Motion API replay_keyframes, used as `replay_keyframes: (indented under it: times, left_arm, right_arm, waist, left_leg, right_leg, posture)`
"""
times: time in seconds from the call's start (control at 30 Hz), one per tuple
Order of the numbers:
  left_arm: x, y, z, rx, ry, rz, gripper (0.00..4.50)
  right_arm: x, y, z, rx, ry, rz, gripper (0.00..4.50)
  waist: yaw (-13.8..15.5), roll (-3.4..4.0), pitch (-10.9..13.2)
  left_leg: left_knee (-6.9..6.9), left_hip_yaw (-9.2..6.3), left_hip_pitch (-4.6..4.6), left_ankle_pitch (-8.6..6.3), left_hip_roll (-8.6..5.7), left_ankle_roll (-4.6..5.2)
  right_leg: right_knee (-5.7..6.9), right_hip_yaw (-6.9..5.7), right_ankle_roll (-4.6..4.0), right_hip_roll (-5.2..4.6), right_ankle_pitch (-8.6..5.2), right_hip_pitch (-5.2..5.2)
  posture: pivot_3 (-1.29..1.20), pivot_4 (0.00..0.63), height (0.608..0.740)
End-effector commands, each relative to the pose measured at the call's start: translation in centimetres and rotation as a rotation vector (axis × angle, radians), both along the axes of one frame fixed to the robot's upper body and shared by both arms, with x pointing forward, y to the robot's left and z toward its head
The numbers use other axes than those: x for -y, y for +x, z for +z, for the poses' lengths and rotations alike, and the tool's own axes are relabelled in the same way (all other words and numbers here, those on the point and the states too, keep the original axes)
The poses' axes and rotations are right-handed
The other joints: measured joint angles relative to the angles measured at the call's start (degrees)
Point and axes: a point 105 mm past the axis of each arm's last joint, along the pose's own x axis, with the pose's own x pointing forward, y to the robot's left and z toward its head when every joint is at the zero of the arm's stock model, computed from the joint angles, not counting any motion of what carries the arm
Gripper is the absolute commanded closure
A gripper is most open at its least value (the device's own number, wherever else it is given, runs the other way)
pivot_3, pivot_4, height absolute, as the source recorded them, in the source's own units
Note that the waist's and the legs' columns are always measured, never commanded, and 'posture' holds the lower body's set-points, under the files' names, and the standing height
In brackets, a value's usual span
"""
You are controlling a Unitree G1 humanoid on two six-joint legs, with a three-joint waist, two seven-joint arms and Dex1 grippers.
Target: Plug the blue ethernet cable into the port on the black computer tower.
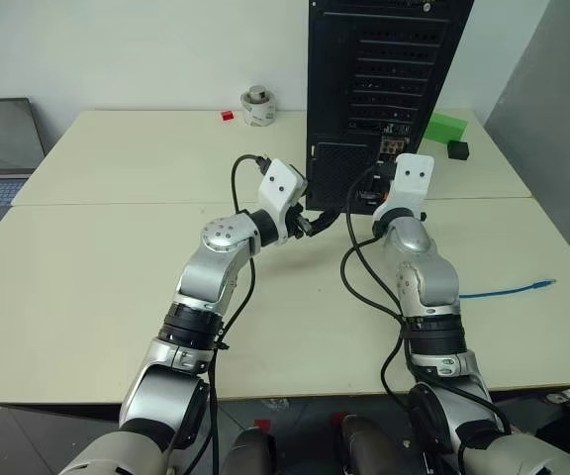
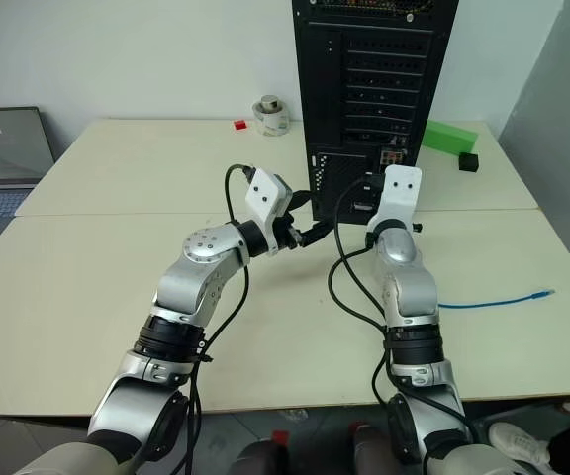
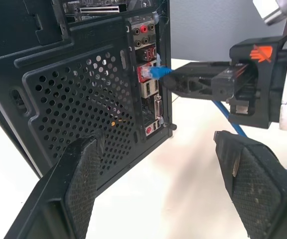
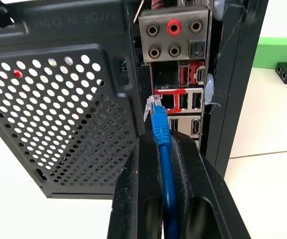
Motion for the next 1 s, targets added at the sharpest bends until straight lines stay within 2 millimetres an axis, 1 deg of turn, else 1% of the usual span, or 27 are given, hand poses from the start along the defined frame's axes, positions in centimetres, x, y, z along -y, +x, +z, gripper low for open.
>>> replay_keyframes:
  times: [0.03,0.33,0.63,1.0]
  left_arm:
    - [0.1,-0.17,1.41,0.056,-0.009,-0.007,0.78]
    - [0.07,-0.17,1.43,0.057,-0.009,-0.005,0.78]
    - [0.03,-0.17,1.42,0.057,-0.006,-0.006,0.78]
    - [0.02,-0.23,1.4,0.057,-0.005,-0.008,0.78]
  right_arm:
    - [0.3,-0.01,2.17,0.079,0.009,-0.013,4.5]
    - [0.69,0.17,2.19,0.082,0.008,-0.025,4.5]
    - [0.4,0.45,2.33,0.084,0.006,-0.012,4.5]
    - [0.56,0.7,2.04,0.079,-0.007,-0.021,4.5]
  waist:
    - [0.0,0.0,0.0]
    - [0.0,0.0,0.0]
    - [0.0,0.0,0.0]
    - [0.0,0.0,0.0]
  left_leg:
    - [0.0,0.0,0.0,0.0,0.0,0.0]
    - [0.0,0.0,0.0,0.0,0.0,0.0]
    - [0.0,0.0,0.0,0.0,0.0,0.0]
    - [0.03,0.01,0.01,0.0,0.0,0.0]
  right_leg:
    - [0.0,0.0,0.0,0.0,0.0,0.0]
    - [0.0,0.0,0.0,0.0,0.0,0.0]
    - [0.01,0.0,0.0,0.0,0.0,0.0]
    - [0.04,0.01,0.0,0.0,0.0,0.0]
  posture:
    - [0.0,0.15,0.74]
    - [0.0,0.15,0.74]
    - [0.0,0.15,0.74]
    - [0.0,0.15,0.74]
